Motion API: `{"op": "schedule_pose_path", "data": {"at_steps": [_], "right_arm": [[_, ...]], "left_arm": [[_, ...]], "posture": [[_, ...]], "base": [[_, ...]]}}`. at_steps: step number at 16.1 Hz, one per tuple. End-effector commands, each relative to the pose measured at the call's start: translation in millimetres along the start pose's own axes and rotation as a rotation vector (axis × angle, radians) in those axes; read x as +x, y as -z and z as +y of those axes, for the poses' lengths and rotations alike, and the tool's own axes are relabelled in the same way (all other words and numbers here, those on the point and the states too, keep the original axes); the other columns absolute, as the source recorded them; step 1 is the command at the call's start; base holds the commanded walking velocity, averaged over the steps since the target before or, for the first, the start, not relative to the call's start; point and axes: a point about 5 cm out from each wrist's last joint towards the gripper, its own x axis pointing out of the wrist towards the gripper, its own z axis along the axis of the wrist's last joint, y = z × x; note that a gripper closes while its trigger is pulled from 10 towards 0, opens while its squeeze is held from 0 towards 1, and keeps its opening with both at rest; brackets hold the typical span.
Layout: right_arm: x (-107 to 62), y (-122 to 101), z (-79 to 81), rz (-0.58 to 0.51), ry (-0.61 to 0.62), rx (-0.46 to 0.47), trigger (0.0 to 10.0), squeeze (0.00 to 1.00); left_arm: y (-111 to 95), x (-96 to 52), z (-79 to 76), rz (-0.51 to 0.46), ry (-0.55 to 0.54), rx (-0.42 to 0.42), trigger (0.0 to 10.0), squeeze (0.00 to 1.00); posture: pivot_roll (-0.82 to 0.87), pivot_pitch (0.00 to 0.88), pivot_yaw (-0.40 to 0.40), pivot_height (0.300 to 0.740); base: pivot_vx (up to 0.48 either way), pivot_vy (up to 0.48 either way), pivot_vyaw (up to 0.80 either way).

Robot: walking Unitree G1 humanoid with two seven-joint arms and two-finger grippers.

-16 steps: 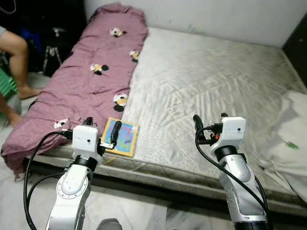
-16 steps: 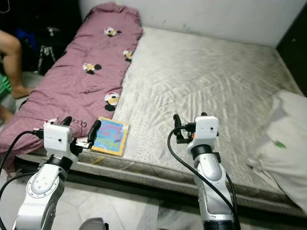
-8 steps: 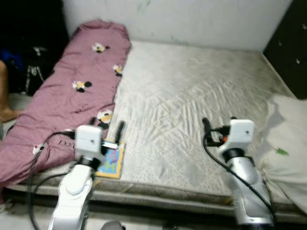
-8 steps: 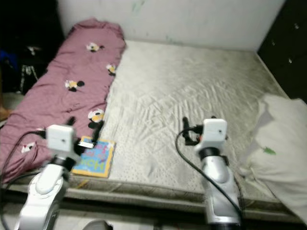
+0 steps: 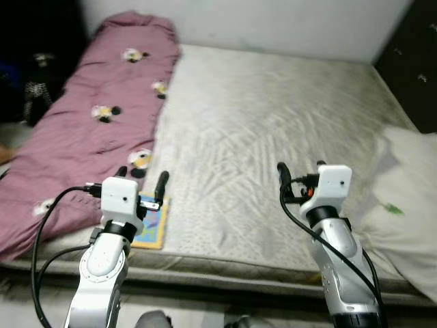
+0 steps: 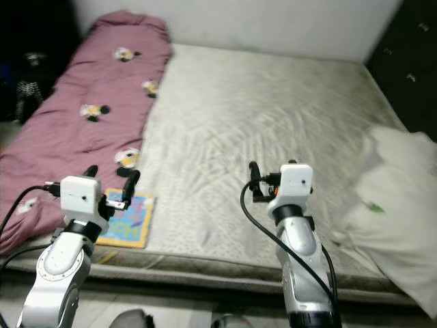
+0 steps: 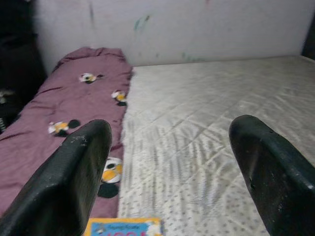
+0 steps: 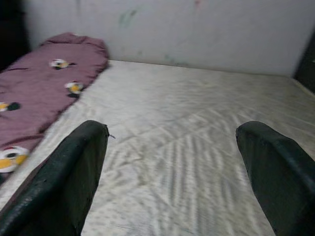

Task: Clean up the room

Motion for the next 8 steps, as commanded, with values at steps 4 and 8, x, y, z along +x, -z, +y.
{"op": "schedule_pose_path", "data": {"at_steps": [4,8], "right_arm": [[0.2,1.7,-4.5,0.012,0.014,-0.005,10.0,0.0],[0.4,1.9,-4.4,0.012,0.015,-0.007,10.0,0.0]], "left_arm": [[-0.7,2.3,-3.1,-0.006,0.011,0.007,10.0,0.0],[-0.8,2.4,-3.5,-0.007,0.015,0.006,10.0,0.0]], "posture": [[0.02,0.046,-0.07,0.74],[0.02,0.046,-0.07,0.74]], "base": [[0.0,-0.263,-0.22],[0.0,-0.266,0.0]]}}
